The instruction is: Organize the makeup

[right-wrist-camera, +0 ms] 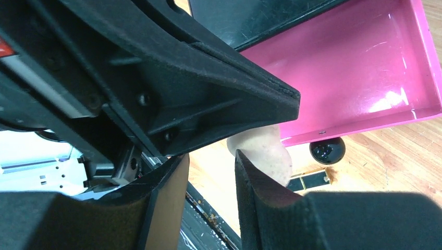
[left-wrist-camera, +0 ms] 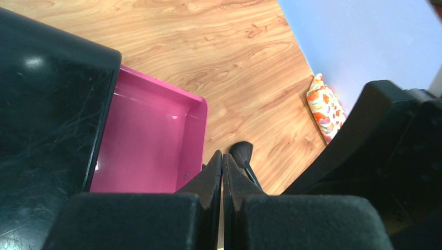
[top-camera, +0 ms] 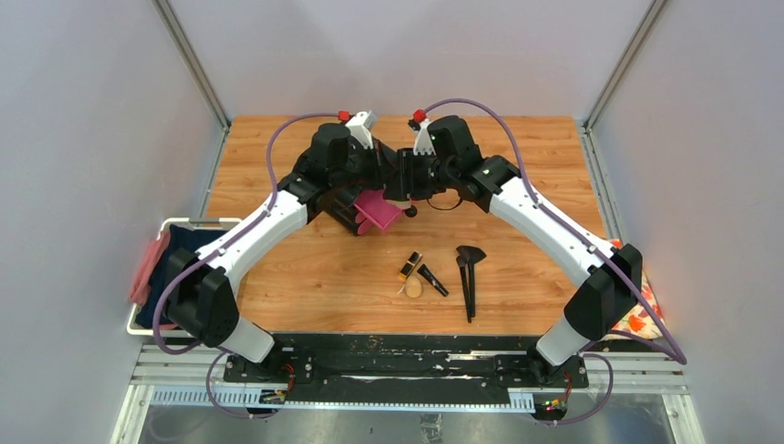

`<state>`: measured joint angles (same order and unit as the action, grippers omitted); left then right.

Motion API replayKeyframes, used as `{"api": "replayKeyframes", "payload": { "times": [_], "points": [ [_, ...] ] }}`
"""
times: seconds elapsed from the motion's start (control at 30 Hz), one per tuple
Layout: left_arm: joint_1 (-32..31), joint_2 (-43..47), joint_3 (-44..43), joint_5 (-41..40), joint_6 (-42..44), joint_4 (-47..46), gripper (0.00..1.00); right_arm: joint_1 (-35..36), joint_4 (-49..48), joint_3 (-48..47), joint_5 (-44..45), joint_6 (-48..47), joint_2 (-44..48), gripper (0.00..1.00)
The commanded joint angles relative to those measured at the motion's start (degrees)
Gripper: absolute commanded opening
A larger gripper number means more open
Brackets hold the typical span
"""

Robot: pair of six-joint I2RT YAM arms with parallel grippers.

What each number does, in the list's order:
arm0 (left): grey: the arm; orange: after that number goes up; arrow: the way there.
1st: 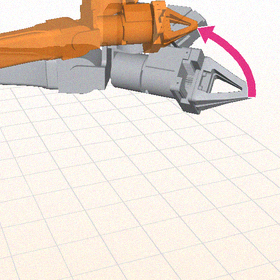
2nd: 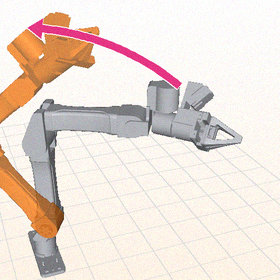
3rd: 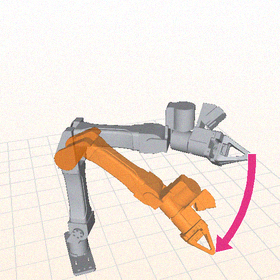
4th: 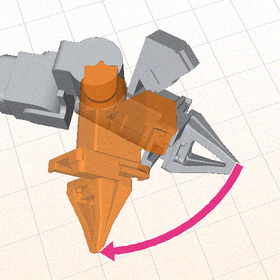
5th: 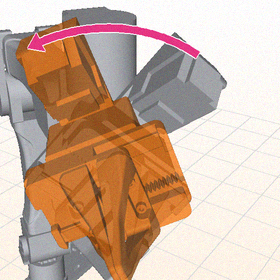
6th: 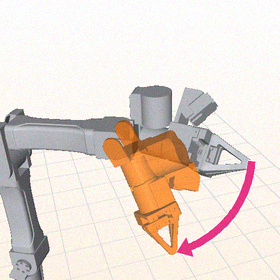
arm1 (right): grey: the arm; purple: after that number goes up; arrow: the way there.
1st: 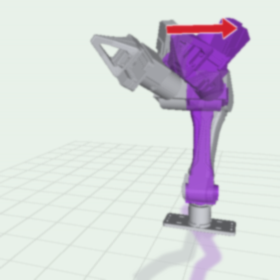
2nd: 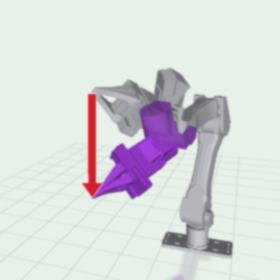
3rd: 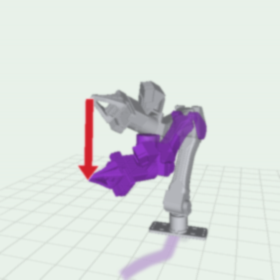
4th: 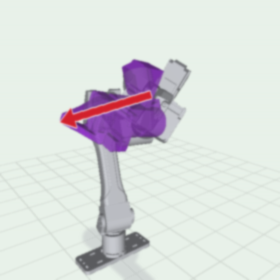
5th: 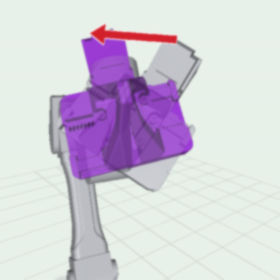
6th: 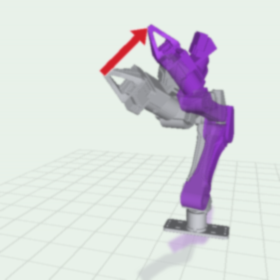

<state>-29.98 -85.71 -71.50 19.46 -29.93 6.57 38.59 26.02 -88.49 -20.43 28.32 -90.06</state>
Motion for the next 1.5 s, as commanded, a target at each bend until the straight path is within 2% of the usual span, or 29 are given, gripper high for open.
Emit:
{"api": "replayKeyframes", "payload": {
  "times": [0.0,0.47,0.6,0.67,0.8,0.93,1.13,1.27,1.47],
  "points": [
    [-0.35,2.44,-0.37,3.17,-0.38,-0.98,0.00,0.15,-0.64,-2.56,-0.17,-0.60,-2.38,0.41],
    [-0.35,4.86,6.57,5.94,-1.78,-3.58,0.00,-1.93,-0.62,-9.47,0.41,-0.84,-6.36,0.41],
    [-0.30,5.22,5.91,3.52,-0.50,-1.76,0.00,-2.02,0.88,-9.61,0.73,-1.45,-5.74,0.41],
    [-0.34,5.27,3.59,-0.12,1.17,2.50,0.00,-1.98,3.01,-8.93,1.65,-1.94,-5.15,0.41],
    [-0.35,5.02,-2.12,-7.22,5.09,10.13,0.00,-1.48,4.56,-2.25,2.02,-3.09,-1.64,0.41],
    [-0.35,5.43,-5.60,-12.00,6.53,13.43,0.00,0.55,4.54,6.79,4.69,-3.64,3.79,0.41],
    [-0.34,5.99,-6.62,-14.04,6.93,14.81,0.00,3.49,4.52,21.33,8.46,-1.79,11.33,0.42],
    [-0.35,5.67,-6.25,-14.26,6.52,14.77,0.00,4.99,4.31,25.82,7.98,-0.49,11.07,0.42],
    [-0.35,5.57,-6.04,-14.29,6.59,14.73,0.00,8.21,2.77,27.38,7.99,1.01,6.46,0.42]
  ]
}}
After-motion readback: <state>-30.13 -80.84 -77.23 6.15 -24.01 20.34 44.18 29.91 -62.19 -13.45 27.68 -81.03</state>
